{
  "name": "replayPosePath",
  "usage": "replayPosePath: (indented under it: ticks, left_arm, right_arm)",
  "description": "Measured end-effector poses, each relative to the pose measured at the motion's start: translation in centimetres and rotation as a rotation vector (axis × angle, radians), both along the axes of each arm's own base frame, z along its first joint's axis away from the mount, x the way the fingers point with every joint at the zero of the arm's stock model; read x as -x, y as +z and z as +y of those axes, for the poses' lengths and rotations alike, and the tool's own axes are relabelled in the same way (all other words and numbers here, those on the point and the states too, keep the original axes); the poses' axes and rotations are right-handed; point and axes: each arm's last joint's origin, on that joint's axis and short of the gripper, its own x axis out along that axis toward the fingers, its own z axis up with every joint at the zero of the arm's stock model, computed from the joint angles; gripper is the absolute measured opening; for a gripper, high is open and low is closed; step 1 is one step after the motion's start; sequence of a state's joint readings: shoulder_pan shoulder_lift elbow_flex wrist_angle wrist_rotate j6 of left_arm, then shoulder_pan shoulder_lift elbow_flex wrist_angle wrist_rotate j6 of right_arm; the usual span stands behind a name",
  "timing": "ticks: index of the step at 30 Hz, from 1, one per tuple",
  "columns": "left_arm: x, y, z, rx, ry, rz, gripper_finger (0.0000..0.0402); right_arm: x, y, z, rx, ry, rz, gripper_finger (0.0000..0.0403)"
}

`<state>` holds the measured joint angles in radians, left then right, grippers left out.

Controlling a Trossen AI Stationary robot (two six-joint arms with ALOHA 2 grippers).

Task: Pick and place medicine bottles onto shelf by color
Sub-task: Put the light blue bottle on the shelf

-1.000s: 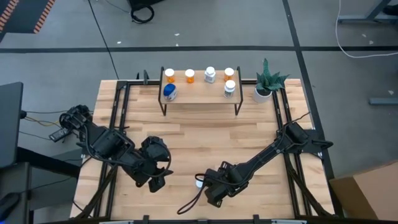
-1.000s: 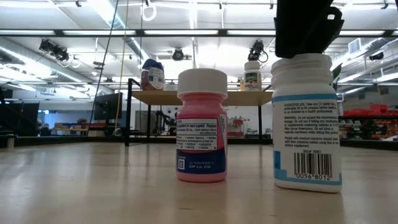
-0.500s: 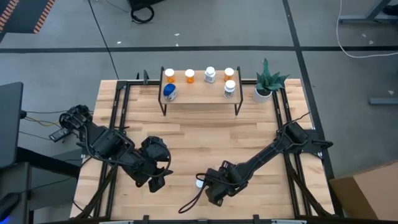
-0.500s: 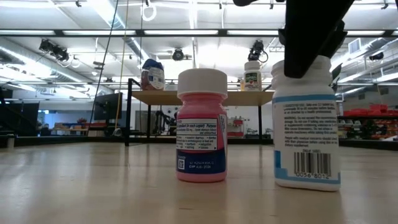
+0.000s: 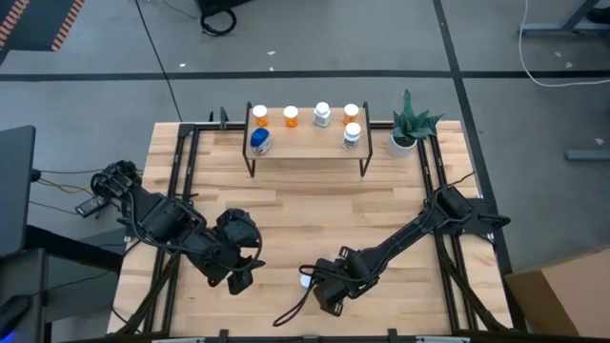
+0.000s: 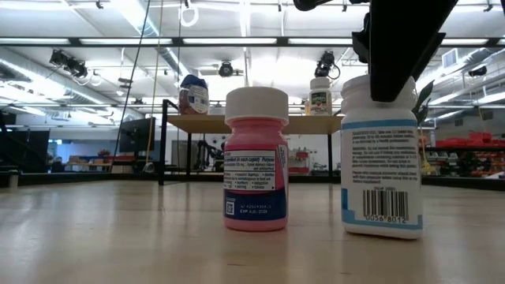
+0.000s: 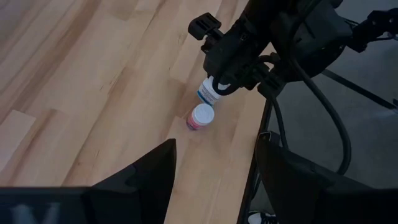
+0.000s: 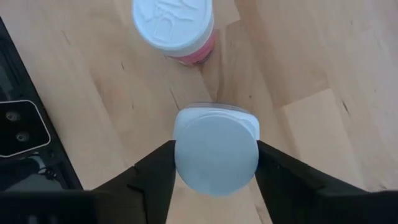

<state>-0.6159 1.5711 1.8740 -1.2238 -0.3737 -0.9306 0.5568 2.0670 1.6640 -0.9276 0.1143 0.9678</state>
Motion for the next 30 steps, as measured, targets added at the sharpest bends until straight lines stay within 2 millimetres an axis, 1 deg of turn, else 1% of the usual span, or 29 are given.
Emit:
replayPosePath:
  ticks: [5, 13, 18, 21, 24, 27, 30]
  left_arm:
    - [0.0, 0.0, 0.0, 0.0, 0.0, 0.0, 0.0227]
    - [0.0, 0.0, 0.0, -0.001, -0.001, 0.0, 0.0226]
    - [0.0, 0.0, 0.0, -0.004, -0.004, 0.0, 0.0221]
    - [0.0, 0.0, 0.0, -0.012, -0.008, 0.006, 0.022]
    - [0.1, -0.1, 0.1, -0.02, -0.008, 0.018, 0.0219]
    - [0.2, -0.2, 0.2, -0.027, -0.008, 0.028, 0.022]
    - [0.3, -0.2, 0.2, -0.03, -0.008, 0.033, 0.0218]
  right_arm:
    - [0.0, 0.0, 0.0, 0.002, 0.006, -0.001, 0.0191]
    - [0.0, 0.0, -0.1, 0.003, 0.022, 0.002, 0.0199]
    - [-0.2, 0.6, -0.8, -0.025, 0.023, 0.04, 0.0197]
    - [-0.6, 1.7, -1.8, -0.004, 0.026, 0.066, 0.0197]
    - [-1.3, 3.3, -3.5, 0.017, 0.025, 0.09, 0.0197]
    - [-2.6, 5.6, -5.7, 0.015, 0.017, 0.062, 0.0197]
    - [-3.6, 7.8, -8.4, 0.027, -0.017, 0.036, 0.0197]
